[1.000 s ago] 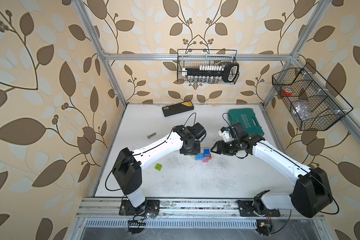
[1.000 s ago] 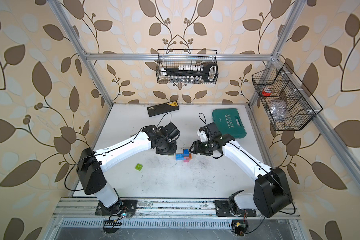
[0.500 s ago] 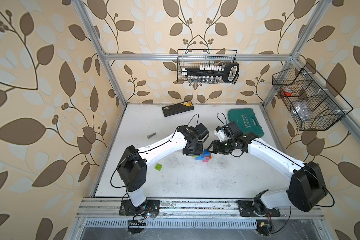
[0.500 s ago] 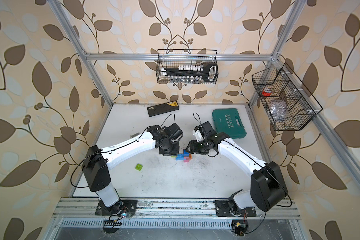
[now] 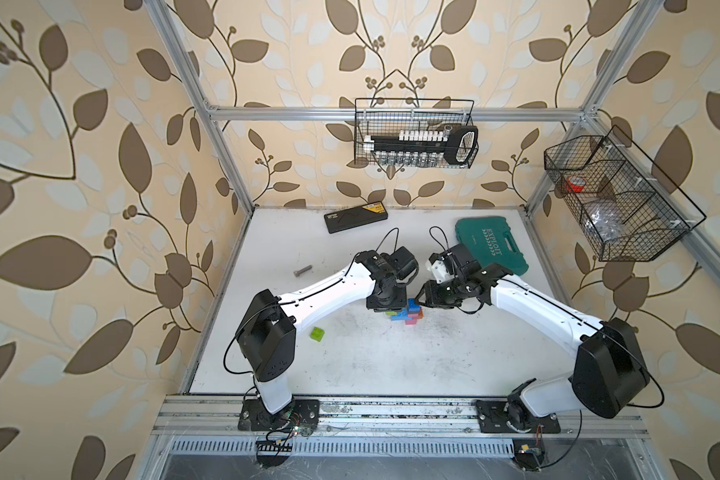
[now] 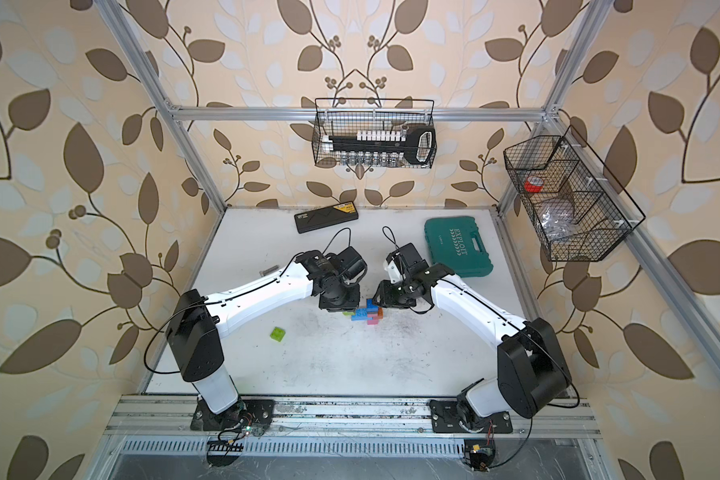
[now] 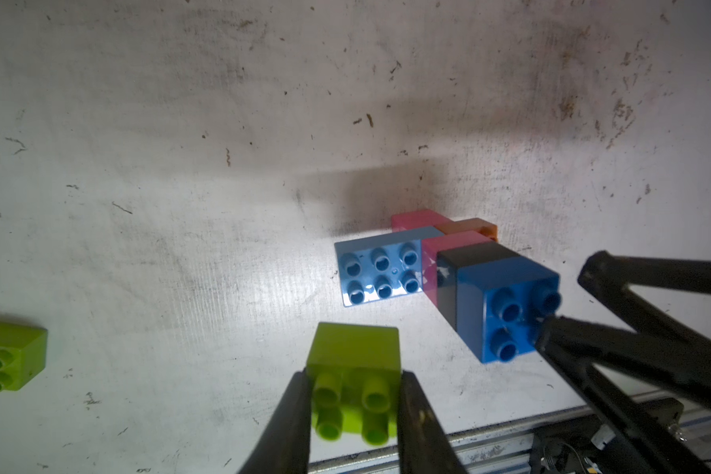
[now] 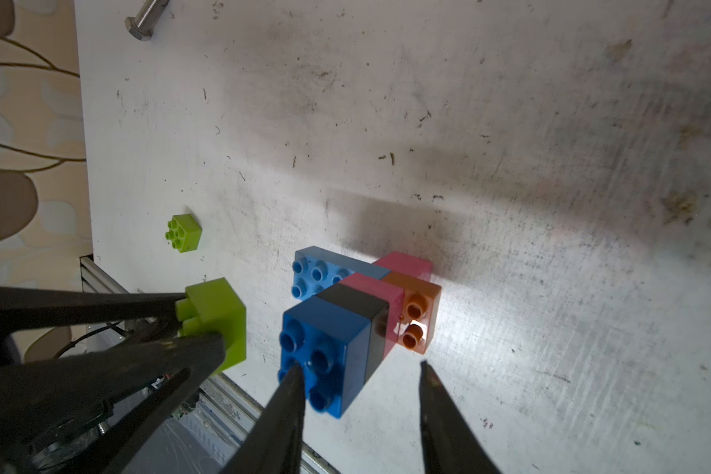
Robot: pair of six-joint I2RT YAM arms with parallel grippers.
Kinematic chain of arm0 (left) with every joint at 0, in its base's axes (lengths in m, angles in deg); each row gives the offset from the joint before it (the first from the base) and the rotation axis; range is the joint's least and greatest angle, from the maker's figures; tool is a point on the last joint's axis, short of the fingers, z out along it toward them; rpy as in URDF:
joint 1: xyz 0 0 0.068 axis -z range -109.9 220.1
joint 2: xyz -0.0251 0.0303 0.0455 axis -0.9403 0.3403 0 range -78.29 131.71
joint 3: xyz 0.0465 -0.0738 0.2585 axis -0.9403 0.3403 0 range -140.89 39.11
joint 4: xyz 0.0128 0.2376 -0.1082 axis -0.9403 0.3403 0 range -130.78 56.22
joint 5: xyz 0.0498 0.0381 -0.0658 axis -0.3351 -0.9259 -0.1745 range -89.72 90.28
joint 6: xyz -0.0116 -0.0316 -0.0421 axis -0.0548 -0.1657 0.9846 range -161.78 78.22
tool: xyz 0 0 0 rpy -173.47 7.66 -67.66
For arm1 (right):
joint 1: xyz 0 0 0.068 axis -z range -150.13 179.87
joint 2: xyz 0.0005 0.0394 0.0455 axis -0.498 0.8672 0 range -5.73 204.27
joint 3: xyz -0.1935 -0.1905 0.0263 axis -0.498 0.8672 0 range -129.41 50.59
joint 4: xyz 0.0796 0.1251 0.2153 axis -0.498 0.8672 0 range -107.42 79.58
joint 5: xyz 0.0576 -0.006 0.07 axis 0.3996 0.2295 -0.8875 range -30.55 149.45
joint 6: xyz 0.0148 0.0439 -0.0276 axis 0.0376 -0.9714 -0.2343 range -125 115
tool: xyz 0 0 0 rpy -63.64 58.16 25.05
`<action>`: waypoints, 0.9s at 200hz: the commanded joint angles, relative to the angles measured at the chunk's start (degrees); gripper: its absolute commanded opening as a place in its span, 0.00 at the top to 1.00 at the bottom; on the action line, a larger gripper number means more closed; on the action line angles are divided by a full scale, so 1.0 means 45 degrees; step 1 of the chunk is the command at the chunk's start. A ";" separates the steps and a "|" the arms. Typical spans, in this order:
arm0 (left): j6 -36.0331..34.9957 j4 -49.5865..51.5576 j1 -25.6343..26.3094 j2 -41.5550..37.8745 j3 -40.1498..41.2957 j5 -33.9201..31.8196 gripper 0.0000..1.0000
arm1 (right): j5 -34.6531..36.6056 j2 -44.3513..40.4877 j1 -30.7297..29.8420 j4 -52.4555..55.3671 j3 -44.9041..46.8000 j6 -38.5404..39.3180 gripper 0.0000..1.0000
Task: Assemble the number 4 with lego
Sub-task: Assemble the lego brick with the lego brick.
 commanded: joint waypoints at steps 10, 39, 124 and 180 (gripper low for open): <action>0.0064 0.0008 0.0089 0.0062 -0.0424 0.0013 1.00 | 0.0354 -0.0016 -0.0192 0.0133 -0.0619 -0.0044 0.65; 0.0044 -0.0019 0.0079 0.0131 -0.0422 0.0057 1.00 | 0.0454 0.0061 -0.0260 0.0290 -0.0757 0.0034 0.66; 0.0044 -0.0060 0.0079 0.0197 -0.0383 0.0076 1.00 | 0.0631 0.0247 -0.0485 0.0361 -0.0665 0.0090 0.72; 0.0249 -0.0182 0.0079 0.0208 -0.0244 0.0153 1.00 | 0.0709 0.0354 -0.0554 0.0263 -0.0523 0.0017 0.73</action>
